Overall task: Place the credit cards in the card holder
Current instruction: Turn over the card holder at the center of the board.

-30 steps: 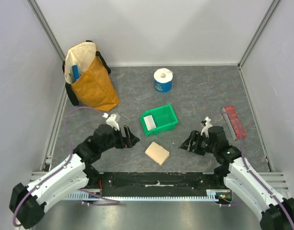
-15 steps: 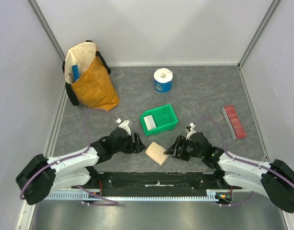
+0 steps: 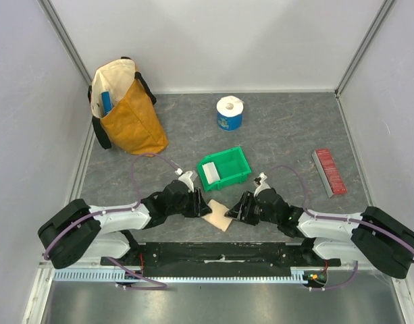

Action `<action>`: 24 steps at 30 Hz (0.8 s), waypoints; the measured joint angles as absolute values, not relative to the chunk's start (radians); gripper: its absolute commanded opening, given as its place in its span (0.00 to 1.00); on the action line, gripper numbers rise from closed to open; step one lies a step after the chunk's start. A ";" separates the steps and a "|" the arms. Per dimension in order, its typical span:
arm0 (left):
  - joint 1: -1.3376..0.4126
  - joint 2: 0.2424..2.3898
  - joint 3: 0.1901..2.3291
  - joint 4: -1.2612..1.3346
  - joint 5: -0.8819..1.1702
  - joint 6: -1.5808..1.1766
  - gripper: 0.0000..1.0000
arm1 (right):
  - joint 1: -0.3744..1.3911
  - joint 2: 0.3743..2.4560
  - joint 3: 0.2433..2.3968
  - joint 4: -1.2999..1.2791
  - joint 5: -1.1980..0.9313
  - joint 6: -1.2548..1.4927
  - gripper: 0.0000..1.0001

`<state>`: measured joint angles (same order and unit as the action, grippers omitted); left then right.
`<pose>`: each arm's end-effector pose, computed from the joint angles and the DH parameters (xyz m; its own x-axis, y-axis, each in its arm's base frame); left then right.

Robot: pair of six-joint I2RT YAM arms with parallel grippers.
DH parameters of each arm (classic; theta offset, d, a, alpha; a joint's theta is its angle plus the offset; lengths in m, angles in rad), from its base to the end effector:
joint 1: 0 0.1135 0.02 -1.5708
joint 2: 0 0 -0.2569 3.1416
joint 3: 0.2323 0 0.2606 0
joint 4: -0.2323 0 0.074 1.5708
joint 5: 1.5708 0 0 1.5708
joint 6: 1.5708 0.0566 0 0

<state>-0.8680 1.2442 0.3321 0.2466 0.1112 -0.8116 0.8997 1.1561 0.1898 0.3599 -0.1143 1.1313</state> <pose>0.1521 -0.1893 0.1126 -0.8657 -0.0933 -0.4918 0.2713 0.7381 -0.6178 0.1299 0.1740 0.0998 -0.9076 0.3028 -0.2908 -0.0351 0.6355 0.7713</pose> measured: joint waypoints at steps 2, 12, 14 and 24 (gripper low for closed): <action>-0.876 1.253 0.332 0.254 0.112 -0.815 0.30 | 0.901 1.158 0.195 0.366 -0.104 1.125 0.53; -0.906 1.275 0.320 0.287 0.108 -0.826 0.25 | 0.902 1.196 0.200 0.373 -0.053 1.083 0.05; -0.906 1.278 0.320 0.291 0.107 -0.826 0.35 | 0.902 1.196 0.201 0.373 -0.051 1.064 0.00; -0.932 1.152 0.363 0.121 -0.014 -0.849 0.81 | 0.952 0.941 0.331 0.114 0.026 0.872 0.00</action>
<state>-0.9318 1.1522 0.3634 0.1215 -0.0143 -0.8490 0.9520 0.9405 0.3309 0.1143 0.0257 0.8719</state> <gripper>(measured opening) 0.785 0.018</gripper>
